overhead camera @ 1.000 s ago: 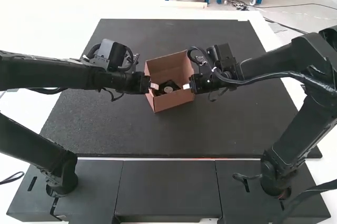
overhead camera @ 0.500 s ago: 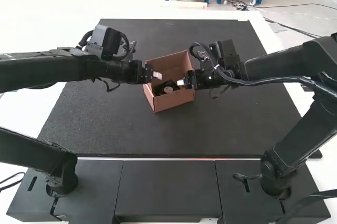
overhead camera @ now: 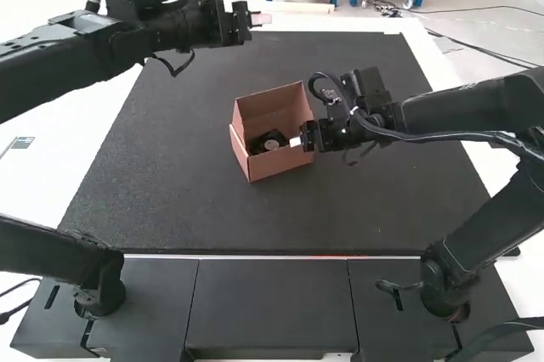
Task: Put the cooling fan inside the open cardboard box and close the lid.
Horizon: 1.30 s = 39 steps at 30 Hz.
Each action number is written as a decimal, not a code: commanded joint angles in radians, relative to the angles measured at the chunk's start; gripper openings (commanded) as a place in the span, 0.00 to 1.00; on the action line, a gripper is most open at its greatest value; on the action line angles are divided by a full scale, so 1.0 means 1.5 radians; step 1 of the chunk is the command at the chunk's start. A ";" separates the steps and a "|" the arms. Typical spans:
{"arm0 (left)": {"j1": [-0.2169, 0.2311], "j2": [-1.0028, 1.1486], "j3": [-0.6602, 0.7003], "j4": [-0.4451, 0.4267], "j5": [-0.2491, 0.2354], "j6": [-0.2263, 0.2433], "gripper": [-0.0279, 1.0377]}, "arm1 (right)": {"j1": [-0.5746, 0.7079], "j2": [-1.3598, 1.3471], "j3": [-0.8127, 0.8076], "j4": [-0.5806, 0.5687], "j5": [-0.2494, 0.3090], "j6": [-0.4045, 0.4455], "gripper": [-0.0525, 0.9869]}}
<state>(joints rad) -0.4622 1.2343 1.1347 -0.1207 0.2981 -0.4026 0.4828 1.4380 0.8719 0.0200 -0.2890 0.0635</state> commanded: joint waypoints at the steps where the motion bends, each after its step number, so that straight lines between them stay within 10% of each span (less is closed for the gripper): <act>1: 0.035 0.092 0.001 0.049 -0.024 0.014 0.88 | 0.022 -0.053 0.011 -0.018 -0.017 0.006 0.92; 13: 0.044 0.207 -0.047 0.103 -0.019 0.024 0.88 | 0.078 -0.194 0.015 -0.126 -0.052 0.072 0.92; 26: -0.091 0.154 -0.153 0.071 -0.016 0.004 0.88 | 0.077 -0.243 0.028 -0.194 -0.054 0.076 0.92; 39: -0.152 0.153 -0.279 0.151 -0.038 -0.030 0.88 | 0.070 -0.300 0.029 -0.265 -0.056 0.076 0.92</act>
<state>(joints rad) -0.6697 1.4799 0.7475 0.0757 0.2581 -0.4320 0.5934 1.0241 0.8867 -0.3664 -0.3565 0.1707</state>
